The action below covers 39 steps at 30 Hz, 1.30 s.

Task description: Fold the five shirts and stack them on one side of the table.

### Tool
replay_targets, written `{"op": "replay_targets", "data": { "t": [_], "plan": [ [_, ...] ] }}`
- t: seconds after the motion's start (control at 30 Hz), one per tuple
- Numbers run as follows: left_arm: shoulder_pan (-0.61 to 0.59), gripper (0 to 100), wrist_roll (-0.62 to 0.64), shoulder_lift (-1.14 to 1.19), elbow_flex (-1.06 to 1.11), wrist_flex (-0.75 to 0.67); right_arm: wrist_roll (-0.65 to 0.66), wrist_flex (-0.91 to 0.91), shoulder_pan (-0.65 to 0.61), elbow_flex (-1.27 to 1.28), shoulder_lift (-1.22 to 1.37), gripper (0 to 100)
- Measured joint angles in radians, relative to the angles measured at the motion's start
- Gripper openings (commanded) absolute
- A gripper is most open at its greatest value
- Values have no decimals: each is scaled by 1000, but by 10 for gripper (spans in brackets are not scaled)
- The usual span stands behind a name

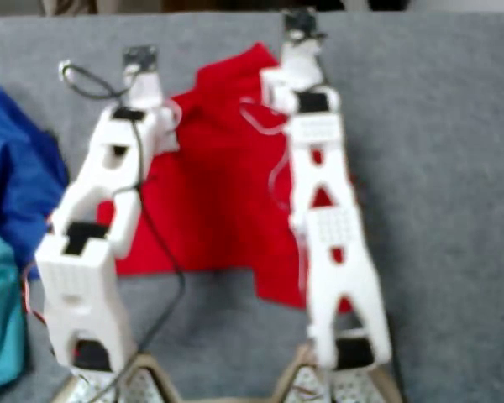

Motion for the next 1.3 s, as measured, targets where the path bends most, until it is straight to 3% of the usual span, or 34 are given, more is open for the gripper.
{"op": "replay_targets", "data": {
  "t": [0.1, 0.23, 0.33, 0.47, 0.7, 0.87, 1.3],
  "plan": [
    [0, 19, 0, 0, 0, 0, 0, -77, 0, 32, 21, 262],
    [0, 19, 0, 0, 0, 0, 0, -107, 0, 92, 77, 249],
    [0, 19, 0, 0, 0, 0, 2, -118, 0, 124, 80, 194],
    [0, 19, 0, 0, -2, 0, 31, -130, 6, 149, 78, 6],
    [0, 19, 0, 0, -29, 0, 81, -118, 34, 126, 78, 6],
    [0, 19, 0, 0, -29, 0, 81, 83, 32, 12, 74, 6],
    [0, 19, 0, 0, -29, 0, 86, 687, 29, 5, -219, 9]
  ]
}}
